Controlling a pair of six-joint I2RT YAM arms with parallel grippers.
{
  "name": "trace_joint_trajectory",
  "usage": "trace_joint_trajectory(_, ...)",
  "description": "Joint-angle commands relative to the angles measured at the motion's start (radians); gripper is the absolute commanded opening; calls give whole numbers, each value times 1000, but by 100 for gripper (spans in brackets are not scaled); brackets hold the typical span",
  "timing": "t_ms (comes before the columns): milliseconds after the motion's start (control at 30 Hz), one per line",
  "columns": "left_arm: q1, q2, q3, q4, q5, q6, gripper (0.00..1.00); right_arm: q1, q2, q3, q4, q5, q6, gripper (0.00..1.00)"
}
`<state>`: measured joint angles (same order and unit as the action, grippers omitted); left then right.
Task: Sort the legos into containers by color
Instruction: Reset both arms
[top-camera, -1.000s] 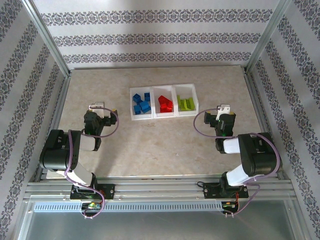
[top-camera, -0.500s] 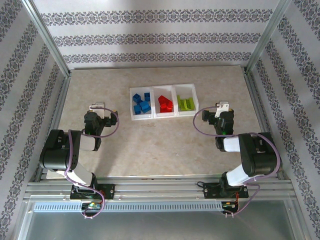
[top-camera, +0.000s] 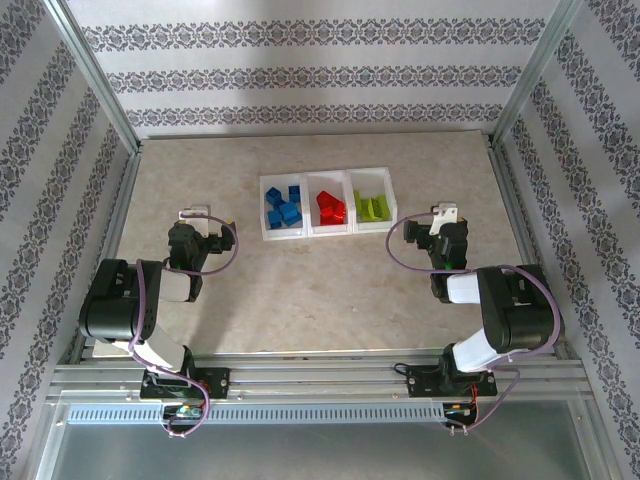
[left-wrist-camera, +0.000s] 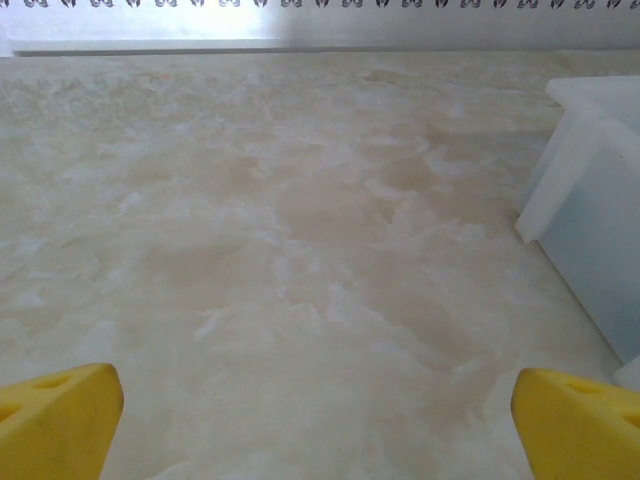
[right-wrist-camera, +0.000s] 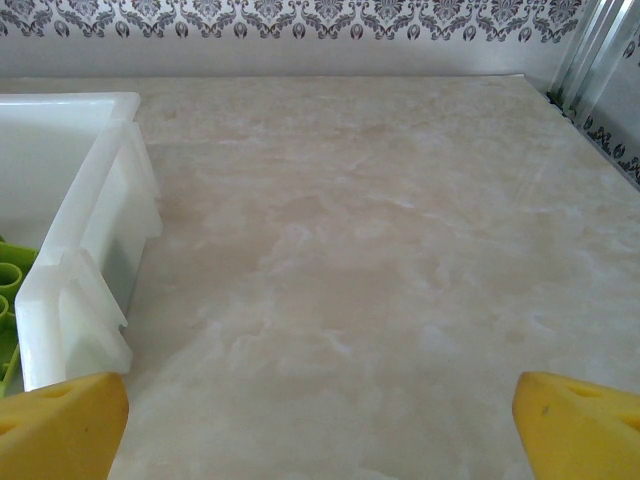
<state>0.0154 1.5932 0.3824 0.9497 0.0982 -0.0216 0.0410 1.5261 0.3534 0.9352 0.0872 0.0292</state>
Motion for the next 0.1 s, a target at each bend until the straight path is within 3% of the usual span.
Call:
trace_joint_trajectory(0,15,-1,6,-5,12,21,100,-12,2,18,17,-18,0,98)
trace_joint_trajectory(67,15,-1,6,-6,10,21,100,-13,1,18,17,-17,1,98)
